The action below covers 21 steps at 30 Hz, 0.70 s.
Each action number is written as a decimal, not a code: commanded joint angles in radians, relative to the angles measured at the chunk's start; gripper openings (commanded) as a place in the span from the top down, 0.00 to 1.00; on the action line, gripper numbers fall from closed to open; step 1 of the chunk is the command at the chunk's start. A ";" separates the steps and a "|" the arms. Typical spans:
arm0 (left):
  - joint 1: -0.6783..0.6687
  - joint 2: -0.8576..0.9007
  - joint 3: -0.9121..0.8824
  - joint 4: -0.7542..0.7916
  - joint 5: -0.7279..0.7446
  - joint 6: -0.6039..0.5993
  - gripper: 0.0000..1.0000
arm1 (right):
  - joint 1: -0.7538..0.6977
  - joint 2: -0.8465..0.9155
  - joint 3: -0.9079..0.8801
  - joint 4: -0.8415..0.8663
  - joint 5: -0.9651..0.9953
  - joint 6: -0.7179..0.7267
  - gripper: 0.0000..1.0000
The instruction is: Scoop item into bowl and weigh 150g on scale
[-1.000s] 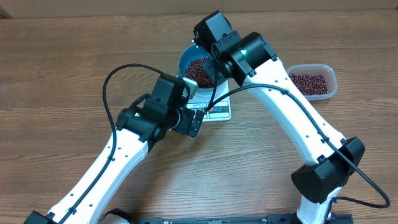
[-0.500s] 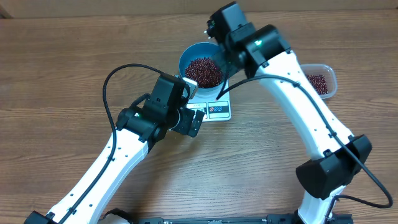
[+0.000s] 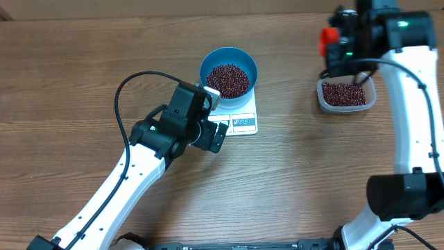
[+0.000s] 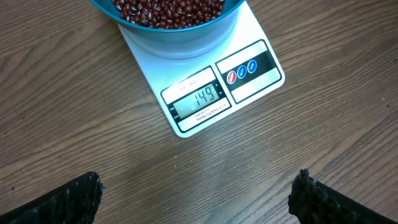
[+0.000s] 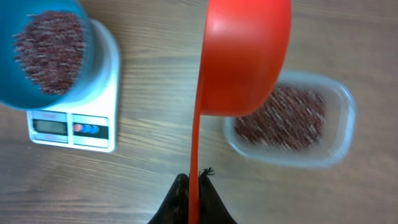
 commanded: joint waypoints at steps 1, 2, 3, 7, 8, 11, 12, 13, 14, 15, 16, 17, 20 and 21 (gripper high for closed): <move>-0.007 0.002 -0.003 0.001 -0.003 0.023 0.01 | -0.070 -0.026 0.021 -0.021 -0.031 -0.002 0.96; -0.007 0.002 -0.003 0.001 -0.003 0.023 0.00 | -0.095 -0.026 0.016 -0.029 -0.031 -0.005 0.96; -0.007 0.002 -0.003 0.001 -0.003 0.023 0.00 | -0.113 -0.026 0.010 -0.034 -0.031 -0.008 0.96; -0.007 0.002 -0.003 0.001 -0.003 0.023 0.01 | -0.163 -0.025 -0.039 -0.040 -0.032 -0.026 0.96; -0.007 0.002 -0.003 0.001 -0.003 0.023 0.01 | -0.170 -0.025 -0.057 -0.041 -0.032 -0.035 0.96; -0.007 0.002 -0.003 0.001 -0.003 0.023 0.00 | -0.183 -0.025 -0.118 -0.032 -0.030 -0.056 0.96; -0.007 0.002 -0.003 0.001 -0.003 0.023 0.00 | -0.185 -0.025 -0.135 -0.027 -0.030 -0.060 0.96; -0.007 0.002 -0.003 0.001 -0.003 0.023 0.01 | -0.186 -0.025 -0.156 -0.019 -0.030 -0.060 0.96; -0.007 0.002 -0.003 0.001 -0.003 0.023 0.01 | -0.186 -0.025 -0.172 -0.009 -0.030 -0.060 0.96; -0.007 0.002 -0.003 0.001 -0.003 0.023 0.00 | -0.186 -0.025 -0.194 0.006 -0.030 -0.060 0.96; -0.007 0.002 -0.003 0.001 -0.003 0.023 0.00 | -0.186 -0.025 -0.211 0.016 -0.031 -0.060 0.96; -0.007 0.002 -0.003 0.001 -0.003 0.023 0.00 | -0.186 -0.023 -0.231 0.028 -0.030 -0.060 0.96; -0.007 0.002 -0.003 0.001 -0.003 0.023 0.00 | -0.186 -0.023 -0.289 0.063 -0.030 -0.060 0.96; -0.007 0.002 -0.003 0.001 -0.003 0.023 0.01 | -0.186 -0.023 -0.308 0.076 -0.030 -0.060 0.96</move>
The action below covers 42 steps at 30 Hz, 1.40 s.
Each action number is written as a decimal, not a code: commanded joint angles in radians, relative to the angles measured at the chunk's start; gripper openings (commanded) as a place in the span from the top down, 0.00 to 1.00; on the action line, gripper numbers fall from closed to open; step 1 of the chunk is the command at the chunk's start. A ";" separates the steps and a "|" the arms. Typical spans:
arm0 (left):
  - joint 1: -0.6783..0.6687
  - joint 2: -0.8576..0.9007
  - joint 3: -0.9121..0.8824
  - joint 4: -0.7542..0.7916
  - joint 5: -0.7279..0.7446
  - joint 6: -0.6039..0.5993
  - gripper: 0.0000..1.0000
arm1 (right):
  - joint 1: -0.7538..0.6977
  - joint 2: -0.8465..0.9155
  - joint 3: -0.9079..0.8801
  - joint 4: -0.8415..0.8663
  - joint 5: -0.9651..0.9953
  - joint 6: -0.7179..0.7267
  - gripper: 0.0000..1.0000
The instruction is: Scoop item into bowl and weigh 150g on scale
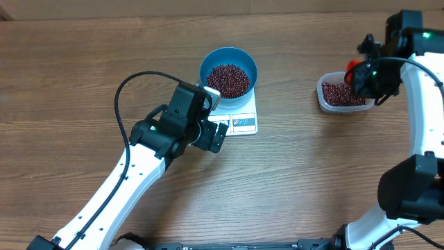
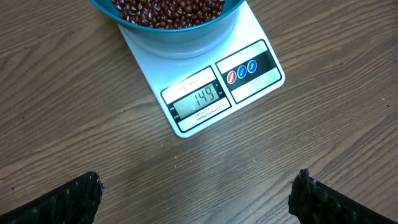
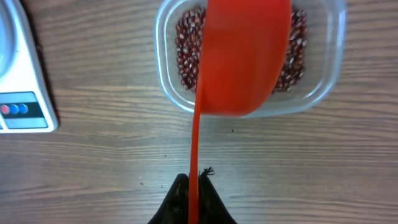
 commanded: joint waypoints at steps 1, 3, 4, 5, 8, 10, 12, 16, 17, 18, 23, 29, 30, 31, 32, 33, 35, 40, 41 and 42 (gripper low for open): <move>-0.007 0.002 -0.003 0.001 -0.003 0.023 0.00 | -0.003 -0.021 -0.051 0.027 -0.010 -0.008 0.96; -0.007 0.002 -0.003 0.001 -0.003 0.023 0.01 | -0.003 -0.021 -0.081 0.048 -0.007 -0.008 0.96; -0.007 0.002 -0.003 0.001 -0.003 0.023 0.00 | -0.003 -0.019 -0.095 0.058 -0.007 -0.008 0.96; -0.007 0.002 -0.003 0.001 -0.003 0.023 0.00 | -0.003 -0.019 -0.107 0.069 -0.007 -0.008 0.96; -0.007 0.002 -0.003 0.001 -0.003 0.023 0.00 | -0.003 -0.018 -0.138 0.099 -0.007 -0.008 0.96; -0.007 0.002 -0.003 0.001 -0.003 0.023 0.00 | -0.003 -0.018 -0.157 0.115 -0.007 -0.008 0.96; -0.007 0.002 -0.003 0.001 -0.003 0.023 0.01 | -0.003 -0.017 -0.175 0.135 -0.007 -0.008 0.96; -0.007 0.002 -0.003 0.001 -0.003 0.023 0.01 | -0.003 -0.017 -0.201 0.164 -0.007 -0.008 0.96; -0.007 0.002 -0.003 0.001 -0.003 0.023 0.00 | -0.003 -0.017 -0.205 0.167 -0.007 -0.008 0.96; -0.007 0.002 -0.003 0.001 -0.003 0.023 0.00 | -0.003 -0.017 -0.213 0.174 -0.007 -0.008 0.96; -0.007 0.002 -0.003 0.001 -0.003 0.023 0.00 | -0.003 -0.007 -0.222 0.177 -0.007 -0.008 0.96; -0.007 0.002 -0.003 0.001 -0.003 0.023 0.00 | -0.003 0.002 -0.222 0.182 -0.007 -0.008 0.96; -0.007 0.002 -0.003 0.001 -0.003 0.023 0.01 | -0.003 0.003 -0.222 0.183 -0.007 -0.008 0.96; -0.007 0.002 -0.003 0.001 -0.003 0.023 0.01 | -0.003 0.005 -0.222 0.183 -0.007 -0.008 0.96; -0.007 0.002 -0.003 0.001 -0.003 0.023 0.00 | -0.003 0.008 -0.222 0.184 -0.007 -0.008 0.96; -0.007 0.002 -0.003 0.001 -0.003 0.023 0.01 | -0.003 0.010 -0.222 0.184 -0.007 -0.008 0.96; -0.007 0.002 -0.003 0.001 -0.003 0.023 0.00 | -0.003 0.014 -0.222 0.184 -0.007 -0.008 0.96; -0.007 0.002 -0.003 0.001 -0.003 0.023 0.00 | -0.003 0.015 -0.222 0.188 -0.007 -0.008 0.96; -0.007 0.002 -0.003 0.001 -0.003 0.023 0.01 | -0.003 0.015 -0.222 0.188 -0.007 -0.008 0.96; -0.007 0.002 -0.003 0.001 -0.003 0.023 0.01 | -0.003 0.015 -0.222 0.188 -0.007 -0.008 0.96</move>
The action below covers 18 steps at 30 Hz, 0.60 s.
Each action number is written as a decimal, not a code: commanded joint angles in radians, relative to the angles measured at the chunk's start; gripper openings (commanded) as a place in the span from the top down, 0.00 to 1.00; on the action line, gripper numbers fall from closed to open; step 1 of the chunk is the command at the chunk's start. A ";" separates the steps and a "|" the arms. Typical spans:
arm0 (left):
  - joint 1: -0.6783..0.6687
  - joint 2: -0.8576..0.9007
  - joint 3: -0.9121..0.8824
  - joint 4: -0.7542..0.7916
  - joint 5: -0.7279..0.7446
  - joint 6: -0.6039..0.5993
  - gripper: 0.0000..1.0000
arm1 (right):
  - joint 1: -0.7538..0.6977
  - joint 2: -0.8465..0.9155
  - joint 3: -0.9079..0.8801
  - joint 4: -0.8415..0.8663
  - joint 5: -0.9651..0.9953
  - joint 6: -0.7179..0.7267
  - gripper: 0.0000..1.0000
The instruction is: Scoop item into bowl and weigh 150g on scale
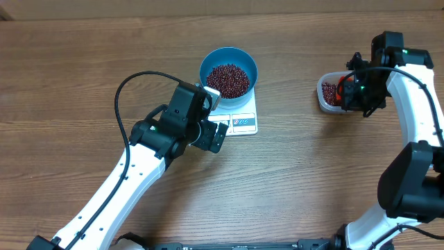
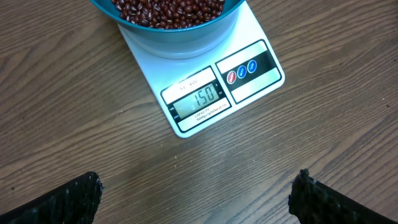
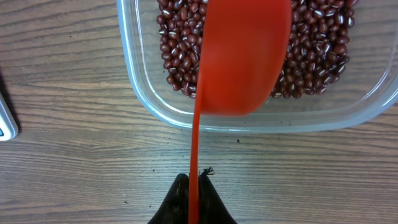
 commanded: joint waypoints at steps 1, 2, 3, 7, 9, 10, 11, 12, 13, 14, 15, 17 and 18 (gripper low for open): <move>-0.007 0.002 -0.003 0.001 -0.003 0.023 0.00 | -0.003 0.006 -0.005 0.004 -0.007 -0.007 0.96; -0.007 0.002 -0.003 0.001 -0.003 0.023 0.00 | -0.003 0.006 -0.005 0.004 -0.007 -0.007 0.96; -0.007 0.002 -0.003 0.001 -0.003 0.023 0.00 | -0.003 0.006 -0.006 0.004 -0.007 -0.007 0.96; -0.007 0.002 -0.003 0.001 -0.003 0.023 0.01 | -0.003 0.006 -0.006 0.004 -0.007 -0.007 0.96; -0.007 0.002 -0.003 0.001 -0.003 0.023 0.00 | -0.003 0.006 -0.006 0.004 -0.007 -0.007 0.96; -0.007 0.002 -0.003 0.001 -0.003 0.023 0.01 | -0.003 0.006 -0.006 0.004 -0.007 -0.007 0.96; -0.007 0.002 -0.003 0.001 -0.003 0.023 0.01 | -0.003 0.006 -0.006 0.004 -0.007 -0.007 0.96; -0.007 0.002 -0.003 0.001 -0.003 0.023 0.00 | -0.003 0.008 -0.006 0.005 -0.007 -0.007 0.96; -0.007 0.002 -0.003 0.001 -0.003 0.023 0.00 | -0.003 0.008 -0.006 0.006 -0.007 -0.007 0.96; -0.007 0.002 -0.003 0.001 -0.003 0.023 0.00 | -0.003 0.011 -0.006 0.008 -0.007 -0.007 0.96; -0.007 0.002 -0.003 0.001 -0.003 0.023 0.00 | -0.003 0.012 -0.006 0.011 -0.007 -0.007 0.96; -0.007 0.002 -0.003 0.001 -0.003 0.023 0.00 | -0.002 0.021 -0.006 0.011 -0.007 -0.019 0.96; -0.007 0.002 -0.003 0.001 -0.003 0.023 0.00 | -0.002 0.027 -0.006 0.010 -0.007 -0.026 0.96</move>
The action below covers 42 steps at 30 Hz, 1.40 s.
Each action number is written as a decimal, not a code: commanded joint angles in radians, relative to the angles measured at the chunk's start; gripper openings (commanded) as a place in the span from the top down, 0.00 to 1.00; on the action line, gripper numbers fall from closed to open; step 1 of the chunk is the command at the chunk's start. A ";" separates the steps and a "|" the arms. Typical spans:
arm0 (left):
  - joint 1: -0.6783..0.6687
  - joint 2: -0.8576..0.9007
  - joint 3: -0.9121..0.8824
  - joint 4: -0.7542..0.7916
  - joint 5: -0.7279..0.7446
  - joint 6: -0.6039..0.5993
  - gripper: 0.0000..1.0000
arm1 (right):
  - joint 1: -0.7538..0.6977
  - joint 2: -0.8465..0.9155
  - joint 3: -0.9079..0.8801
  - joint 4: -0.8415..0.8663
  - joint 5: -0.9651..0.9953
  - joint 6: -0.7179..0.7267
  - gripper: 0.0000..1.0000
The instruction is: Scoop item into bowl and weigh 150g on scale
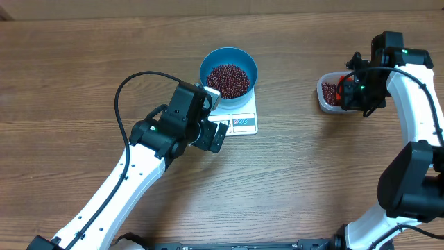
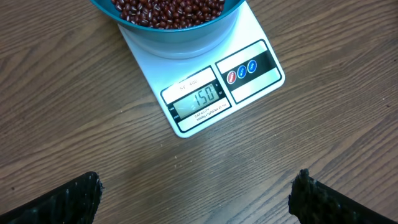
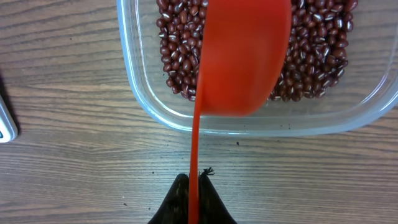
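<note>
A blue bowl (image 1: 229, 69) of red beans stands on the white scale (image 2: 249, 87), whose display (image 2: 198, 99) reads 150. My left gripper (image 2: 196, 193) hovers open just in front of the scale, nothing between its fingers. My right gripper (image 3: 194, 186) is shut on the thin handle of the red scoop (image 3: 245, 56), which hangs over the clear plastic tub (image 3: 155, 109) of beans at the right. In the overhead view the scoop (image 1: 340, 94) shows inside the tub's outline (image 1: 323, 104).
A black cable (image 1: 128, 87) loops off the left arm over the wooden table (image 1: 83, 69). The tub sits near the table's right edge, well apart from the scale.
The scoop has edged slightly nearer over the tub. The left arm and the scale reading of 150 are unchanged.
The scoop was held between scale and tub with the display at 149. It then stood over the tub, display still 149. Later it hung lower over the beans and the display read 150, as it does now. The left gripper stayed open by the scale.
</note>
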 commanded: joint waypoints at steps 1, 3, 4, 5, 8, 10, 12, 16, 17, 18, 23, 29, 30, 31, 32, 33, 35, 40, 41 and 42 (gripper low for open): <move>-0.007 0.002 -0.003 0.001 -0.003 0.024 0.00 | -0.002 0.030 -0.006 0.003 -0.007 -0.025 0.96; -0.007 0.002 -0.003 0.001 -0.003 0.023 0.00 | -0.002 0.047 -0.006 0.003 -0.007 -0.027 0.96; -0.007 0.002 -0.003 0.001 -0.003 0.024 0.00 | -0.002 0.054 -0.006 0.004 -0.008 -0.027 0.96; -0.007 0.002 -0.003 0.001 -0.003 0.024 0.00 | -0.002 0.064 -0.006 0.004 -0.007 -0.027 0.96; -0.007 0.002 -0.003 0.001 -0.003 0.024 0.00 | -0.002 0.084 -0.006 0.006 -0.011 -0.027 0.96; -0.007 0.002 -0.003 0.001 -0.003 0.023 0.01 | -0.002 0.089 -0.006 0.010 -0.014 -0.027 0.96; -0.007 0.002 -0.003 0.001 -0.003 0.024 0.01 | -0.002 0.089 -0.006 0.014 -0.030 -0.032 0.96; -0.007 0.002 -0.003 0.001 -0.003 0.024 0.00 | -0.002 0.090 -0.006 0.018 -0.050 -0.049 0.96; -0.007 0.002 -0.003 0.001 -0.003 0.023 0.01 | -0.002 0.090 -0.006 0.018 -0.060 -0.054 0.96; -0.007 0.002 -0.003 0.001 -0.003 0.024 0.00 | -0.002 0.090 -0.006 0.018 -0.063 -0.053 0.96; -0.007 0.002 -0.003 0.001 -0.003 0.023 0.00 | -0.002 0.103 -0.006 0.010 -0.064 -0.054 0.96; -0.007 0.002 -0.003 0.001 -0.003 0.024 0.00 | 0.000 0.115 -0.006 -0.008 -0.101 -0.084 0.96; -0.007 0.002 -0.003 0.001 -0.003 0.024 0.00 | -0.001 0.115 -0.005 -0.008 -0.107 -0.093 0.96; -0.007 0.002 -0.003 0.001 -0.003 0.024 0.00 | -0.001 0.115 -0.005 -0.008 -0.116 -0.103 0.96; -0.007 0.002 -0.003 0.001 -0.003 0.024 0.00 | -0.001 0.115 -0.005 -0.008 -0.126 -0.106 0.96; -0.007 0.002 -0.003 0.001 -0.003 0.024 0.01 | -0.001 0.115 -0.005 -0.008 -0.135 -0.107 0.96; -0.007 0.002 -0.003 0.001 -0.003 0.024 0.00 | -0.001 0.115 -0.004 -0.008 -0.154 -0.109 0.96; -0.007 0.002 -0.003 0.001 -0.003 0.023 0.00 | -0.017 0.115 0.012 -0.014 -0.169 -0.102 0.97; -0.007 0.002 -0.003 0.001 -0.003 0.024 0.01 | -0.021 0.115 0.018 -0.018 -0.168 -0.101 0.96; -0.007 0.002 -0.003 0.001 -0.003 0.024 0.00 | -0.032 0.115 0.032 -0.024 -0.168 -0.090 0.96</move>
